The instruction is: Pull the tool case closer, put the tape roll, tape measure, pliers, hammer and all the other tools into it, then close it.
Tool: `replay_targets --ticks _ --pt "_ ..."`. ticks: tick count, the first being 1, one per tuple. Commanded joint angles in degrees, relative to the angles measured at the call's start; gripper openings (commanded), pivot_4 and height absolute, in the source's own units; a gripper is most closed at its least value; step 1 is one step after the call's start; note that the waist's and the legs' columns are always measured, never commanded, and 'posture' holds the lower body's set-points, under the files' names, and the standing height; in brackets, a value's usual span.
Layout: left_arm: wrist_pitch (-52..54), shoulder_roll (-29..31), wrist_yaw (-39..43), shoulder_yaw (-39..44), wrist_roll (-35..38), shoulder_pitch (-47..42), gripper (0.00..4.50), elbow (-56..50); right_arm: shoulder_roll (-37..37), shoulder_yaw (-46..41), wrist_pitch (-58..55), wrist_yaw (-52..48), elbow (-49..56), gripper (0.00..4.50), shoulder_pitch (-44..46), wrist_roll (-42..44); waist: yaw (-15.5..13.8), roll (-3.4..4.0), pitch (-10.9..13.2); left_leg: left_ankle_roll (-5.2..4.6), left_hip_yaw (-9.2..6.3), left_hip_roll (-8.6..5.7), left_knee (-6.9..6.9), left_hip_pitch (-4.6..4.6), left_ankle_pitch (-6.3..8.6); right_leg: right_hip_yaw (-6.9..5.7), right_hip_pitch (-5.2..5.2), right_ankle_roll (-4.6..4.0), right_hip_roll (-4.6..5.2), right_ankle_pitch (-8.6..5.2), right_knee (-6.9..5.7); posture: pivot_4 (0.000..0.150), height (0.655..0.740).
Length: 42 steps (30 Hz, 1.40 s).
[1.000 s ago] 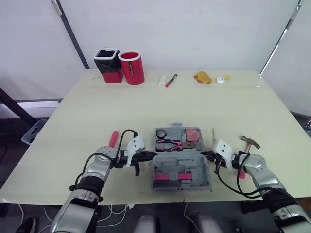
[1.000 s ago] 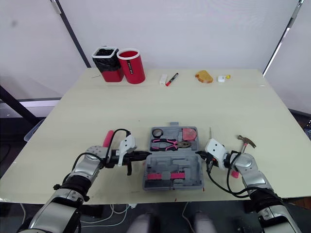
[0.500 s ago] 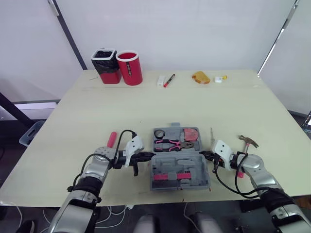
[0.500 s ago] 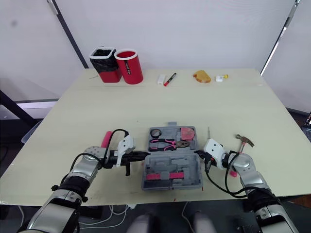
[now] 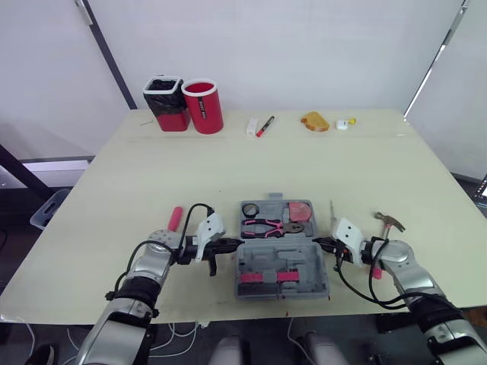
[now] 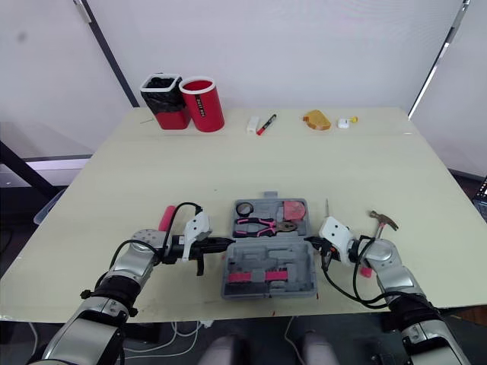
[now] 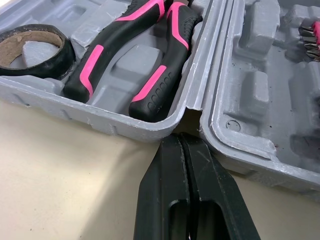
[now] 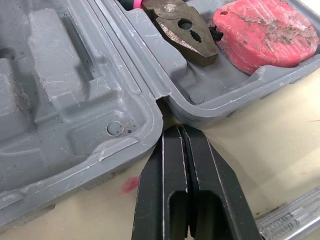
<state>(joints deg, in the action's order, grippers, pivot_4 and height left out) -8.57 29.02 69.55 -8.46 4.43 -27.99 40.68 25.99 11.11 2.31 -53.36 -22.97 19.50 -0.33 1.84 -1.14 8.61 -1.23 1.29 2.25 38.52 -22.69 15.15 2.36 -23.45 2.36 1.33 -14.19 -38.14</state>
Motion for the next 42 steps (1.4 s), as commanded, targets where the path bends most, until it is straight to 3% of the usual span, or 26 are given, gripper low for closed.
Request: replay_targets --ticks 1,17,27,31,40,42 --pt "0.5 -0.06 -0.3 -0.92 -1.2 0.83 0.03 0.0 0.18 1.45 -0.49 -0.82 1.06 0.0 -0.96 -0.44 0.0 0.0 0.0 0.0 0.0 0.0 0.0 0.0 0.0 0.0 0.0 0.0 0.0 0.0 0.0 0.15 0.74" --pt "0.5 1.82 0.03 0.0 -0.75 1.54 0.03 -1.18 3.57 -1.75 -0.74 -1.26 2.86 0.0 -1.87 1.74 0.0 0.0 0.0 0.0 0.0 0.0 0.0 -0.02 0.0 0.0 0.0 0.0 0.0 0.0 0.03 0.15 0.74" --pt "3.89 4.58 -0.96 4.47 4.37 6.8 0.03 -10.64 5.15 -6.49 -0.65 -0.25 8.62 0.0 -5.49 6.98 0.27 0.01 0.03 0.0 -0.05 0.03 -0.08 -0.03 0.0 0.09 -0.06 0.0 0.01 0.0 0.04 0.15 0.74" --pt "7.24 5.86 -0.22 10.04 11.33 12.75 0.03 -19.25 4.33 -11.99 -1.42 1.69 13.6 0.0 -10.21 12.74 0.1 0.01 0.04 0.0 -0.06 0.05 -0.09 -0.07 0.0 0.07 -0.07 0.0 0.05 0.0 0.07 0.15 0.74" --pt "11.7 6.61 -8.26 24.44 20.31 29.75 0.03 -33.52 4.39 -23.43 -1.33 6.88 22.36 0.0 -24.81 19.3 -0.74 0.03 0.05 0.0 0.05 0.11 -0.14 -0.04 0.01 0.02 -0.06 0.03 0.42 -0.01 0.13 0.15 0.74" --pt "11.71 6.24 -10.49 28.26 21.39 34.44 0.56 -35.34 3.97 -26.62 -2.37 8.77 24.6 0.52 -28.39 21.08 -0.87 0.03 0.05 0.0 0.06 0.1 -0.15 -0.02 0.01 0.01 -0.06 0.03 0.44 -0.02 0.14 0.15 0.74"
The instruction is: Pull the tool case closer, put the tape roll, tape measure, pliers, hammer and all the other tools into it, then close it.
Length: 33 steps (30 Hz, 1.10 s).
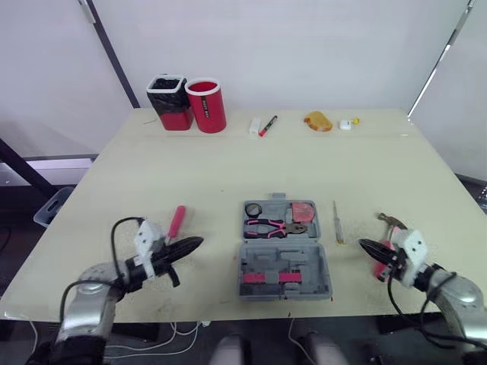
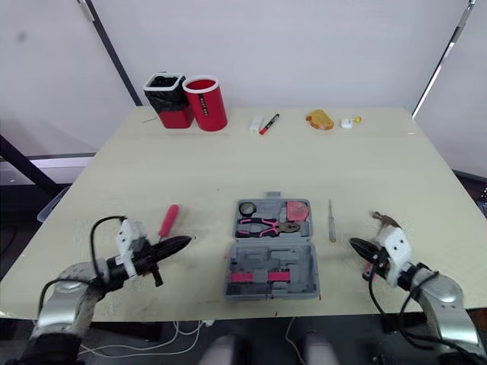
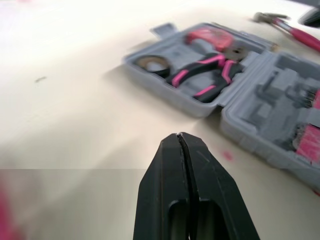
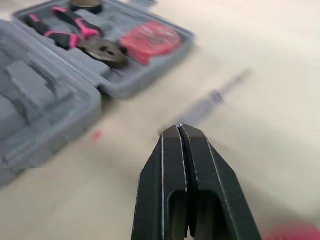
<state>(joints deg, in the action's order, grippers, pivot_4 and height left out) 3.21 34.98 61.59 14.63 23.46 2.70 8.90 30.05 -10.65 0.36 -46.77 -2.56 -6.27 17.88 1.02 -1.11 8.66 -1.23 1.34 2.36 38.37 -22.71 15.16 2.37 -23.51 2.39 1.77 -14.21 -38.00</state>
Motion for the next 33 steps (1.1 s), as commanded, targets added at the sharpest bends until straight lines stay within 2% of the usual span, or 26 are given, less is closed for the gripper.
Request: replay_targets --ticks 1,4,7,8,9,18,33 --pt "0.01 0.13 -3.49 6.69 2.89 5.55 0.82 -4.25 -0.22 -6.1 -0.89 2.99 5.07 0.81 -4.02 3.58 -0.14 0.0 0.0 0.0 0.0 0.0 0.0 0.02 0.0 -0.01 0.01 -0.01 0.0 -0.01 0.0 0.15 0.74" --pt "-0.26 -0.59 -6.57 11.45 3.76 11.5 2.16 -5.24 -1.62 -11.49 -4.13 6.69 6.87 2.19 -8.02 7.64 -0.25 -0.01 0.0 0.0 -0.01 0.01 0.0 0.01 0.0 -0.01 0.0 -0.2 0.01 -0.13 0.01 0.15 0.74" --pt "-0.65 -1.81 -9.39 14.58 4.23 15.24 3.72 -5.88 -2.09 -14.36 -4.55 7.36 7.59 3.86 -11.81 8.68 -0.39 -0.01 0.0 0.0 0.01 0.0 0.0 0.0 0.0 -0.01 0.0 -0.21 0.05 -0.15 0.03 0.15 0.74" --pt "-0.54 -2.54 -10.62 15.68 4.66 16.38 4.17 -6.29 -2.23 -15.17 -4.24 7.56 7.43 4.3 -13.16 8.55 -0.42 -0.01 0.0 0.01 0.02 -0.01 0.0 0.01 0.0 -0.01 0.01 -0.21 0.06 -0.16 0.04 0.15 0.74" --pt "-0.54 -3.17 -11.79 16.5 4.76 17.48 4.45 -6.75 -2.51 -16.05 -4.05 7.94 7.27 4.49 -14.25 8.71 -0.42 -0.03 -0.01 0.0 0.02 -0.01 0.0 0.01 0.0 0.0 0.01 -0.2 0.07 -0.17 0.05 0.15 0.74" --pt "-0.78 -7.84 -15.61 18.97 5.61 25.57 4.45 -10.62 -7.17 -19.82 -1.3 9.37 8.38 4.49 -21.05 10.32 -0.26 -0.04 -0.03 0.01 0.03 0.02 -0.02 0.01 0.02 0.02 -0.02 -0.02 0.15 -0.3 0.08 0.15 0.74" --pt "-1.26 -3.31 -12.05 15.75 4.91 20.46 4.45 -11.99 -4.75 -15.89 -0.64 6.7 9.02 4.49 -17.96 8.31 -0.28 -0.04 -0.04 0.02 0.1 0.02 -0.04 -0.04 0.02 0.05 -0.1 -0.17 0.09 -0.22 0.1 0.15 0.74"
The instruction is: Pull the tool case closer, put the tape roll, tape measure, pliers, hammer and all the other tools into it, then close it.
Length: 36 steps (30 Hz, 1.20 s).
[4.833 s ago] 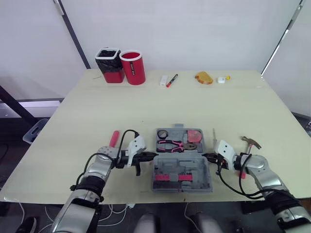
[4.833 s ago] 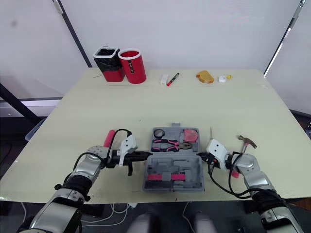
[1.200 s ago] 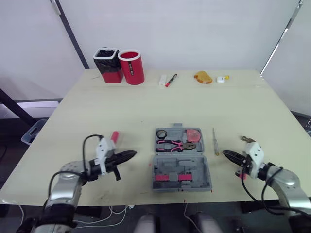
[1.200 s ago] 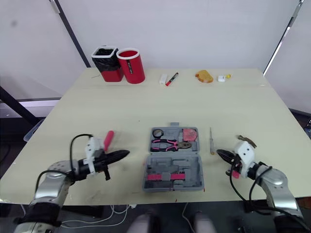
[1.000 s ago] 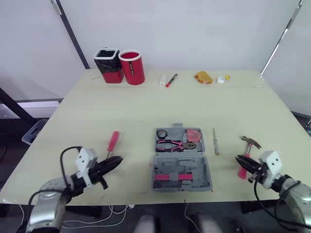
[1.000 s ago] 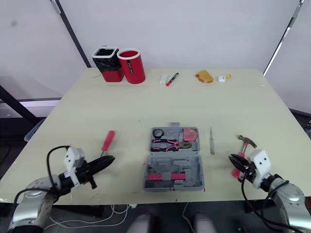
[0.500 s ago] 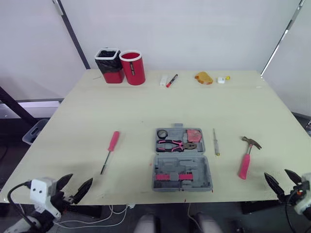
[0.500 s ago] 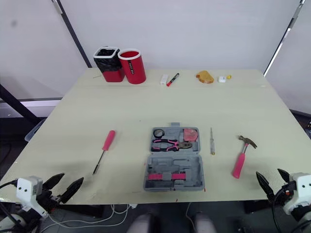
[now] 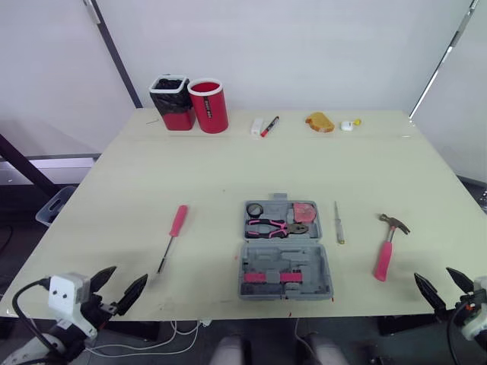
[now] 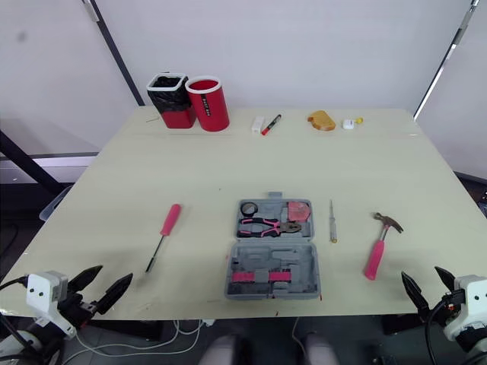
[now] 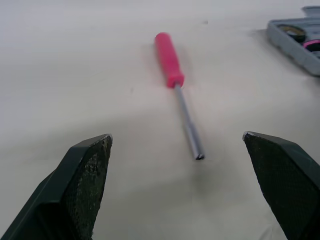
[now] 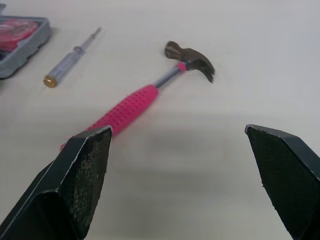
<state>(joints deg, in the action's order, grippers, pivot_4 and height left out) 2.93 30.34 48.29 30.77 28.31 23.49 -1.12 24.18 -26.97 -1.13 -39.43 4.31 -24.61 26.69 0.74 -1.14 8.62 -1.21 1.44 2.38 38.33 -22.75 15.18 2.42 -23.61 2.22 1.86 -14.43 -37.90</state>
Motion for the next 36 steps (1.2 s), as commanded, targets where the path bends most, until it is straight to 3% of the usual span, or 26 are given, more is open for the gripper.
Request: replay_targets --ticks 1,12,22,30,36 --pt "-1.19 1.81 1.76 -0.82 -0.33 -0.68 4.45 -2.13 1.22 0.95 0.7 -0.79 2.34 4.49 0.73 -0.67 0.01 0.0 0.0 0.0 0.01 -0.01 0.0 0.0 0.0 0.0 0.0 0.0 0.0 0.0 0.0 0.15 0.74" --pt "0.0 4.95 7.3 -6.83 0.25 -4.14 4.45 -6.29 0.9 8.46 -3.02 0.63 3.1 4.49 8.05 -2.7 0.03 0.0 0.0 -0.01 0.02 -0.02 0.0 0.01 -0.01 0.01 0.0 -0.05 -0.07 0.04 -0.02 0.15 0.74" --pt "3.66 9.75 11.27 -13.04 1.85 -11.81 4.45 -12.47 1.81 17.88 -14.83 6.29 0.7 4.49 24.29 -7.75 0.03 0.0 0.07 -0.01 0.01 -0.08 0.03 -0.02 -0.01 0.03 0.0 -0.06 -0.13 0.07 -0.04 0.15 0.74" --pt "9.75 13.46 15.04 -16.76 6.02 -18.74 4.45 -19.11 -6.03 23.65 -20.81 16.61 -7.88 4.49 37.56 -13.4 0.2 0.01 0.08 -0.01 -0.08 -0.13 -0.02 -0.06 -0.01 0.03 -0.03 0.13 -0.32 0.19 -0.05 0.15 0.74" --pt "13.92 16.52 17.9 -17.29 9.6 -22.12 4.45 -21.49 -9.57 24.82 -25.13 22.75 -10.25 4.49 40.3 -16.57 0.08 0.12 0.14 -0.01 -0.12 -0.12 -0.02 -0.08 -0.01 0.03 -0.03 0.12 -0.37 0.19 -0.05 0.15 0.74"
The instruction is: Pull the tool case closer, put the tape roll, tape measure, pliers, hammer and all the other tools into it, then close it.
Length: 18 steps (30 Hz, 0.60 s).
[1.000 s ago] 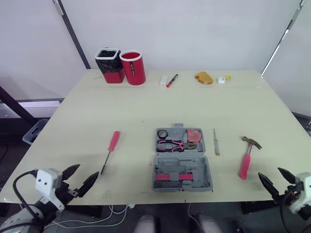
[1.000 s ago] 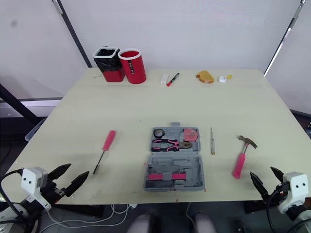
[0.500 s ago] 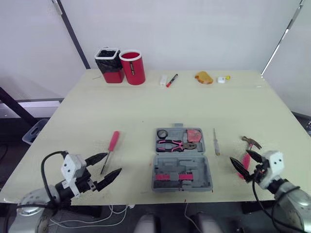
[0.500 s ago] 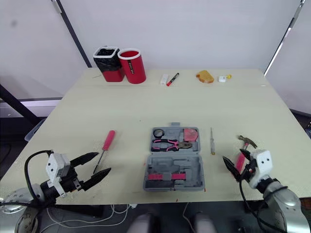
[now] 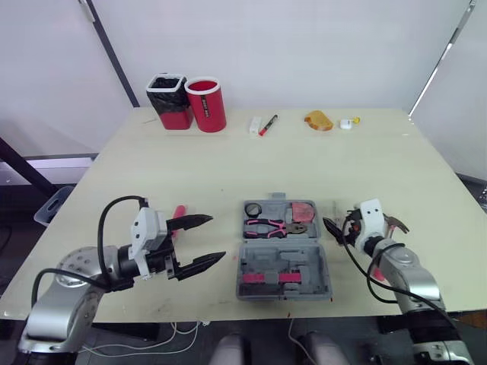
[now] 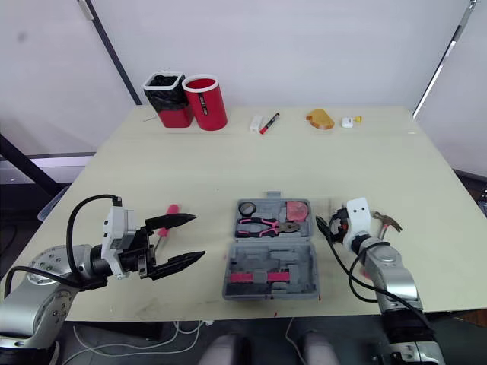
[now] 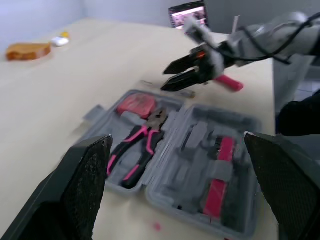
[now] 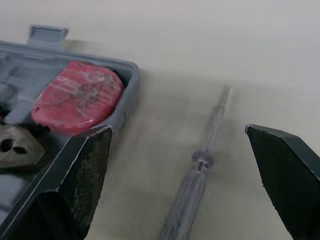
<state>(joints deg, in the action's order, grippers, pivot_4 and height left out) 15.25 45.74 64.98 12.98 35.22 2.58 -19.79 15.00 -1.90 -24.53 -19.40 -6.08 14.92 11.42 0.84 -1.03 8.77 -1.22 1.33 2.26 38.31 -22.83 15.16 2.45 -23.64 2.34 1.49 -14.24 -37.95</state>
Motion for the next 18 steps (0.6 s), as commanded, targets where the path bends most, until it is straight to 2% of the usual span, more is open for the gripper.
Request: replay_targets --ticks 1,2,4,7,8,11,12,14,18 --pt "2.13 1.41 1.42 0.45 3.12 -1.63 4.45 -3.1 -0.73 -0.36 -2.48 3.48 0.15 4.49 0.84 -1.49 0.04 -0.01 0.01 0.0 0.01 0.0 0.0 -0.01 0.0 0.0 0.0 0.0 0.02 0.0 0.01 0.15 0.74" --pt "2.52 1.62 1.55 0.34 3.34 -2.13 4.5 -3.29 -1.48 -1.05 -3.07 4.7 0.21 3.98 0.9 -1.33 0.06 -0.02 0.01 0.0 0.02 -0.01 0.0 -0.01 0.0 0.02 0.0 0.01 0.03 0.0 0.01 0.15 0.74" --pt "3.18 1.75 1.62 0.26 3.61 -2.99 4.5 -3.55 -1.98 -1.52 -3.35 6.22 0.28 3.83 0.89 -1.87 0.13 -0.02 0.02 0.0 0.02 -0.01 0.01 -0.01 0.0 0.02 0.0 0.01 0.03 0.0 0.01 0.15 0.74" --pt "3.87 1.79 1.61 0.03 3.7 -3.84 4.5 -3.78 -1.72 -1.08 -3.41 6.48 0.42 2.37 0.72 -2.81 0.18 -0.01 0.02 0.0 0.01 -0.01 0.01 0.02 0.0 0.02 0.0 0.01 0.0 0.0 -0.03 0.15 0.74" --pt "4.04 1.78 1.67 -0.16 3.72 -4.18 4.5 -3.85 -1.87 -1.2 -3.93 6.5 0.53 1.67 0.67 -2.56 0.2 -0.01 0.02 0.0 0.01 -0.01 0.01 0.02 0.0 0.02 0.0 0.01 -0.01 0.0 -0.03 0.15 0.74" --pt "4.3 1.7 1.93 -0.69 3.67 -5.09 4.5 -3.91 -1.96 -1.36 -4.22 6.67 0.58 0.88 0.49 -2.49 0.28 -0.01 0.02 0.0 0.01 -0.01 0.01 0.02 0.0 0.03 0.0 0.01 -0.02 0.01 -0.03 0.15 0.74" --pt "4.45 1.72 2.08 -0.86 3.72 -5.45 4.5 -3.88 -1.8 -1.34 -4.16 6.64 0.77 0.33 0.37 -2.63 0.28 -0.01 0.02 0.0 0.01 -0.01 0.01 0.02 0.0 0.03 0.0 0.02 -0.03 0.01 -0.02 0.15 0.74" --pt "4.71 1.82 2.39 -1.13 3.89 -6.15 4.5 -3.79 -1.49 -1.52 -4.6 6.5 1.94 0.09 -0.22 -2.54 0.29 -0.01 0.02 0.0 0.01 -0.01 0.01 0.02 0.0 0.03 0.0 0.02 -0.03 0.01 -0.02 0.15 0.74" --pt "5.05 2.43 3.86 -1.88 4.16 -6.98 4.5 -4.01 -0.38 -2.17 -6.72 6.2 7.43 0.06 -3.4 -2.0 0.07 -0.01 0.02 0.0 0.0 -0.01 0.01 0.01 0.0 0.02 0.0 0.02 -0.03 0.0 -0.02 0.15 0.74"
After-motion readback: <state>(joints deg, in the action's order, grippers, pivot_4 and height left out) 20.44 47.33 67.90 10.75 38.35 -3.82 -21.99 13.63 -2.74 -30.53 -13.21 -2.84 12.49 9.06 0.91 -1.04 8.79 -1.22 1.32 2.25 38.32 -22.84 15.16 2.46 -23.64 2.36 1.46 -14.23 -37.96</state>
